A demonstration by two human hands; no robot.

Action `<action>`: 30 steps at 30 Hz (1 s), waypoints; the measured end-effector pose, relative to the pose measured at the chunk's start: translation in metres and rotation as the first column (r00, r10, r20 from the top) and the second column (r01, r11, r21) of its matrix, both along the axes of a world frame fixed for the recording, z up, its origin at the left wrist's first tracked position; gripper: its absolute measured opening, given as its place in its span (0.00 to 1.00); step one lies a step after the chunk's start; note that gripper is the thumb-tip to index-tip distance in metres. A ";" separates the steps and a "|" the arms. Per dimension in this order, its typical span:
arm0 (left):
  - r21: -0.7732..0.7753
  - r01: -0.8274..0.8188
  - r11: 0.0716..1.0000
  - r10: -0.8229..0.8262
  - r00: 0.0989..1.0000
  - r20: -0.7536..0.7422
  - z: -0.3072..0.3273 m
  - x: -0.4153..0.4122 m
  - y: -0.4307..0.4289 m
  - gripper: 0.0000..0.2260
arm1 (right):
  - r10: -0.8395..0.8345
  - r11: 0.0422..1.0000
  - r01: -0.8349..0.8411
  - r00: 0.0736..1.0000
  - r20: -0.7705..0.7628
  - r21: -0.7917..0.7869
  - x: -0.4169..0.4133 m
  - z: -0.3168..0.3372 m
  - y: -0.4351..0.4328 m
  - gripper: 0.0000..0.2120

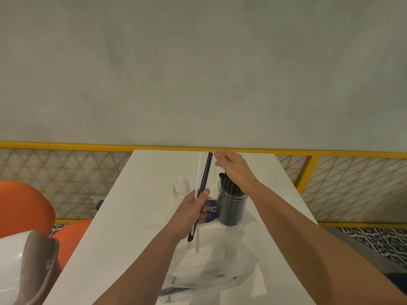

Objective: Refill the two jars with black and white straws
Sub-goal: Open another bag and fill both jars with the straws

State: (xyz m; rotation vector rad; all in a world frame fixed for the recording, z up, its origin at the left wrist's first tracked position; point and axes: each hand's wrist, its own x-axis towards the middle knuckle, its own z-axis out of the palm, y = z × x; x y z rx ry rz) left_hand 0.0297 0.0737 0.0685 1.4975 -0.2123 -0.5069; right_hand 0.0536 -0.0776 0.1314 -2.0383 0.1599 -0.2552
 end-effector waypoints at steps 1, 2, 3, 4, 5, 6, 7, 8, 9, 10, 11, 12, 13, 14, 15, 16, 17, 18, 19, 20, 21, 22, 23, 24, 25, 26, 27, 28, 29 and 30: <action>0.013 0.014 1.000 -0.014 1.000 0.015 0.000 -0.001 -0.001 0.12 | 0.026 0.999 -0.025 0.999 -0.042 0.031 0.000 0.005 0.004 0.18; 0.026 0.030 0.999 -0.030 0.999 0.029 0.000 -0.001 -0.003 0.12 | 0.042 0.998 -0.039 0.996 -0.074 0.045 0.001 0.008 0.006 0.17; 0.038 0.045 0.998 -0.046 0.998 0.038 0.001 -0.002 -0.003 0.12 | 0.053 0.997 -0.047 0.994 -0.093 0.063 0.002 0.009 0.007 0.15; 0.045 0.057 0.997 -0.059 0.997 0.042 0.001 -0.002 -0.004 0.11 | 0.058 0.995 -0.050 0.994 -0.098 0.084 0.003 0.010 0.007 0.13; 0.049 0.068 0.997 -0.070 0.997 0.044 0.002 -0.002 -0.003 0.11 | 0.055 0.993 -0.046 0.995 -0.086 0.105 0.004 0.010 0.006 0.10; 0.054 0.079 0.995 -0.081 0.996 0.048 0.002 -0.003 -0.003 0.11 | 0.037 0.992 -0.030 0.997 -0.063 0.120 0.004 0.012 0.004 0.08; 0.064 0.088 0.994 -0.092 0.994 0.055 0.003 -0.003 -0.002 0.11 | 0.005 0.991 -0.001 0.999 -0.034 0.132 0.005 0.013 0.001 0.07; 0.077 0.093 0.993 -0.098 0.993 0.063 0.004 -0.003 -0.002 0.12 | -0.036 0.988 0.035 0.999 0.001 0.149 0.006 0.016 -0.003 0.07; 0.090 0.092 0.992 -0.099 0.993 0.071 0.004 -0.003 -0.001 0.13 | -0.083 0.983 0.076 0.996 0.034 0.167 0.006 0.019 -0.007 0.09; 0.101 0.088 0.991 -0.096 0.992 0.078 0.004 -0.003 -0.001 0.13 | -0.128 0.976 0.114 0.990 0.065 0.183 0.007 0.022 -0.010 0.10; 0.109 0.086 0.990 -0.095 0.992 0.083 0.004 -0.003 -0.001 0.13 | -0.167 0.969 0.146 0.981 0.096 0.197 0.007 0.025 -0.014 0.11; 0.119 0.084 0.989 -0.095 0.992 0.085 0.004 -0.003 -0.001 0.13 | -0.203 0.962 0.175 0.971 0.123 0.208 0.008 0.028 -0.018 0.11; 0.128 0.081 0.989 -0.092 0.992 0.085 0.004 -0.003 -0.001 0.13 | -0.240 0.955 0.206 0.959 0.147 0.214 0.009 0.032 -0.022 0.11; 0.135 0.073 0.988 -0.085 0.993 0.084 0.003 -0.003 -0.001 0.13 | -0.283 0.944 0.243 0.943 0.177 0.222 0.009 0.035 -0.026 0.12; 0.143 0.062 0.988 -0.074 0.994 0.085 0.002 -0.002 0.000 0.13 | -0.329 0.931 0.278 0.920 0.214 0.237 0.010 0.038 -0.029 0.12; 0.153 0.048 0.987 -0.061 0.995 0.084 0.000 -0.002 0.001 0.13 | -0.376 0.915 0.312 0.890 0.258 0.257 0.010 0.041 -0.033 0.12; 0.165 0.033 0.986 -0.047 0.995 0.083 -0.001 -0.001 0.003 0.14 | -0.416 0.900 0.340 0.858 0.302 0.274 0.010 0.045 -0.037 0.12; 0.178 0.019 0.984 -0.034 0.996 0.081 -0.002 0.000 0.005 0.14 | -0.447 0.887 0.362 0.827 0.340 0.286 0.010 0.048 -0.040 0.12; 0.188 0.004 0.982 -0.020 0.997 0.079 -0.003 0.001 0.006 0.14 | -0.470 0.878 0.380 0.801 0.372 0.290 0.009 0.050 -0.044 0.13; 0.193 -0.012 0.981 -0.002 0.997 0.074 -0.004 0.001 0.008 0.14 | -0.484 0.873 0.397 0.776 0.405 0.282 0.009 0.052 -0.046 0.13; 0.195 -0.029 0.980 0.016 0.998 0.068 -0.005 0.002 0.009 0.15 | -0.490 0.871 0.412 0.751 0.443 0.267 0.008 0.053 -0.049 0.13; 0.194 -0.044 0.980 0.032 0.998 0.061 -0.005 0.002 0.010 0.15 | -0.492 0.870 0.426 0.723 0.485 0.248 0.008 0.053 -0.050 0.14; 0.191 -0.054 0.980 0.043 0.997 0.058 -0.005 0.002 0.011 0.15 | -0.487 0.871 0.435 0.697 0.526 0.230 0.007 0.054 -0.052 0.14; 0.188 -0.062 0.980 0.052 0.997 0.057 -0.004 0.003 0.011 0.15 | -0.474 0.874 0.441 0.679 0.561 0.205 0.005 0.054 -0.052 0.14; 0.184 -0.069 0.981 0.059 0.997 0.057 -0.004 0.003 0.011 0.15 | -0.450 0.881 0.441 0.671 0.589 0.171 0.004 0.054 -0.052 0.14; 0.181 -0.074 0.981 0.065 0.996 0.058 -0.003 0.003 0.010 0.15 | -0.416 0.891 0.436 0.672 0.613 0.127 0.003 0.054 -0.051 0.15; 0.180 -0.079 0.980 0.069 0.996 0.059 -0.003 0.003 0.009 0.15 | -0.376 0.901 0.427 0.680 0.629 0.077 0.002 0.052 -0.049 0.15; 0.179 -0.082 0.980 0.072 0.996 0.059 -0.002 0.003 0.008 0.15 | -0.334 0.908 0.419 0.694 0.637 0.020 0.001 0.049 -0.047 0.15; 0.175 -0.082 0.981 0.073 0.996 0.059 -0.001 0.003 0.007 0.15 | -0.294 0.910 0.413 0.713 0.636 -0.043 0.001 0.045 -0.045 0.16; 0.169 -0.084 0.982 0.075 0.995 0.059 -0.001 0.003 0.006 0.15 | -0.256 0.909 0.404 0.737 0.626 -0.103 0.001 0.040 -0.042 0.16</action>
